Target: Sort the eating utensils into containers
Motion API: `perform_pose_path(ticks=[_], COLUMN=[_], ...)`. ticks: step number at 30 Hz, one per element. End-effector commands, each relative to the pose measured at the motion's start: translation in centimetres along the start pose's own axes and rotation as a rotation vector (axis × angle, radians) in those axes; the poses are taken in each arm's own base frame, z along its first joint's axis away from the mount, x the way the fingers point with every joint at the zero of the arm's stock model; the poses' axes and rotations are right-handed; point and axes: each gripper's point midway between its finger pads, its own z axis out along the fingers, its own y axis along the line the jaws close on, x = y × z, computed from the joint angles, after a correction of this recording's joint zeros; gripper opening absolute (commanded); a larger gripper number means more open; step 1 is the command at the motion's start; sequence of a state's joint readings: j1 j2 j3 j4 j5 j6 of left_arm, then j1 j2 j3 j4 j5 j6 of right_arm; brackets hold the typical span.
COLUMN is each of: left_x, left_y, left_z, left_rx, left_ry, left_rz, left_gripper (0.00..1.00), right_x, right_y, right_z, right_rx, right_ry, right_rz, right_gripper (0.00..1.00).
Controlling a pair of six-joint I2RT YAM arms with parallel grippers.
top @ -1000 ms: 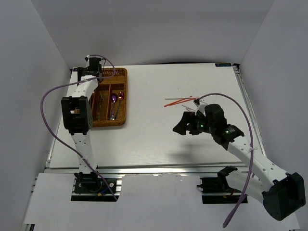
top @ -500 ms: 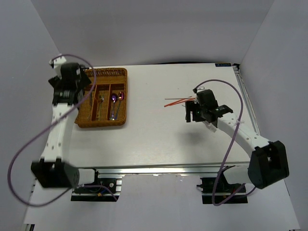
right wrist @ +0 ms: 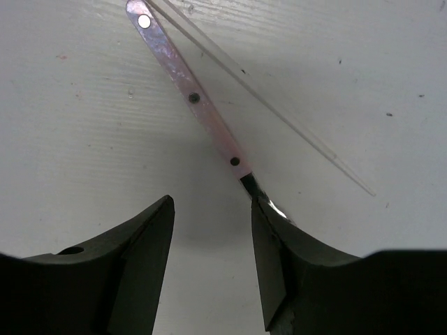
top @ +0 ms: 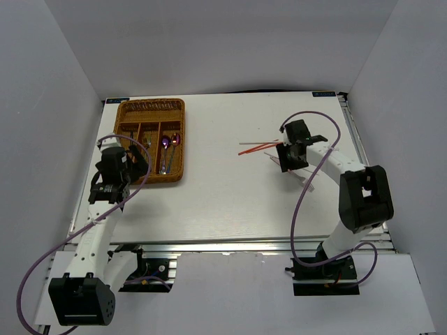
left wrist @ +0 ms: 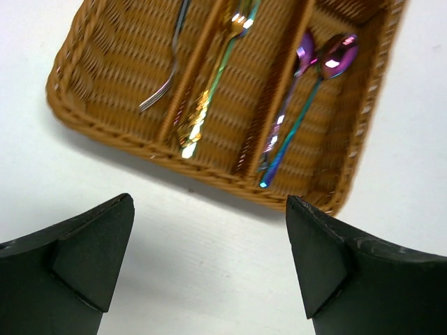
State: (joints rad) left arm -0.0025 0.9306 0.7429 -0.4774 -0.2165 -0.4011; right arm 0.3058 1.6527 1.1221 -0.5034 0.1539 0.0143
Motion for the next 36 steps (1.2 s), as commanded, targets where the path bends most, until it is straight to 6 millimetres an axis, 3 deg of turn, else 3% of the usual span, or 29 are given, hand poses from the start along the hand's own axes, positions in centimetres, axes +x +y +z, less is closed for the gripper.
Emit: perform_pose_path(ticks=[1,8,13,18,26,28,31,36], left_x=[-2.2,-1.9,-1.8,-1.9,-1.7,-1.7,-1.7,-1.5], left_y=[-2.2,-2.3,-2.5,-2.4,-2.5,-2.5,-2.5,-2.5], left_z=[-1.0,-0.9,-0.8,-1.0,-1.0,-1.0,-0.9,-0.8], left_rx=[0.114,0.116,0.126,0.123,0.128,0.128,0.127,0.127], left_ry=[-0.083,-0.068,-0.061,-0.066,-0.063,-0.063,-0.059,-0.051], left_rz=[-0.013,-0.007,-0.003,-0.006,-0.004,-0.004,-0.004,-0.002], left_gripper=[0.98,0.98,0.98,0.98,0.98,0.98,0.98,0.98], right_x=[-1.0,0.9,1.5,2.4,4.5,4.4,2.8,0.7], right_y=[-1.0,-0.9,0.0,2.6,6.2,7.3,7.4,6.3], right_z=[0.6,3.3,4.5,4.7,5.2,4.4,3.0,1.7], right_rx=[0.026,0.023,-0.023,-0.147,-0.216,-0.233,-0.211,-0.151], right_ry=[0.009,0.086,0.107,0.124,0.173,0.160,0.101,0.059], right_rz=[-0.039,-0.068,-0.072,-0.097,-0.157,-0.161,-0.149,-0.157], right_gripper=[0.53,0.52,0.43,0.31,0.30,0.32,0.38,0.44])
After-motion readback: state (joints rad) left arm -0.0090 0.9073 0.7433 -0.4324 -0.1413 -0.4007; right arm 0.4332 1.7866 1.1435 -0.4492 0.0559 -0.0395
